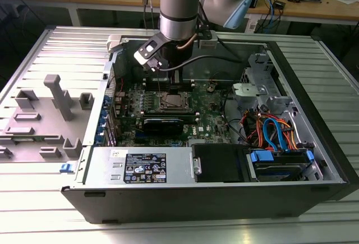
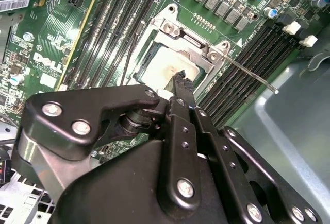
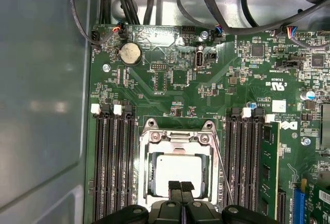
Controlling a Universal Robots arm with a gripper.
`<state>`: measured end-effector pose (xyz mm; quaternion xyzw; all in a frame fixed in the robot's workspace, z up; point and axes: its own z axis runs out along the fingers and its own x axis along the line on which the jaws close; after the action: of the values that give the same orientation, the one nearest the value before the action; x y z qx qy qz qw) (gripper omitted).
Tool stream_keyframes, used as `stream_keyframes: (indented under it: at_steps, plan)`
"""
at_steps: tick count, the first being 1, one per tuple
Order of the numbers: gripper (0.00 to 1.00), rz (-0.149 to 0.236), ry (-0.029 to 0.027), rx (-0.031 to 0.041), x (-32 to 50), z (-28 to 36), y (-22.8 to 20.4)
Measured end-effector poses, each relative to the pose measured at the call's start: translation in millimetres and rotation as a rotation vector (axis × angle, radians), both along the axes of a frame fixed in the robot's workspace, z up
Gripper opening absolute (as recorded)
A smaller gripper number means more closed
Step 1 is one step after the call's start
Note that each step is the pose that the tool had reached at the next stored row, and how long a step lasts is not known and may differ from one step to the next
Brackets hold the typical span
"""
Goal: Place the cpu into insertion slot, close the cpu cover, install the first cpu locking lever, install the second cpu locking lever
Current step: 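Install the first cpu locking lever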
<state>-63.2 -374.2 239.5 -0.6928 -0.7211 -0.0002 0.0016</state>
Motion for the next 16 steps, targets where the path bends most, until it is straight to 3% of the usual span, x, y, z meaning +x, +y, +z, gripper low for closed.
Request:
stream_keyframes:
  at_steps: [16]
  plan:
    - [0.11, 0.0, 0.0001, 0.0009, 0.0, 17.8, 0.0]
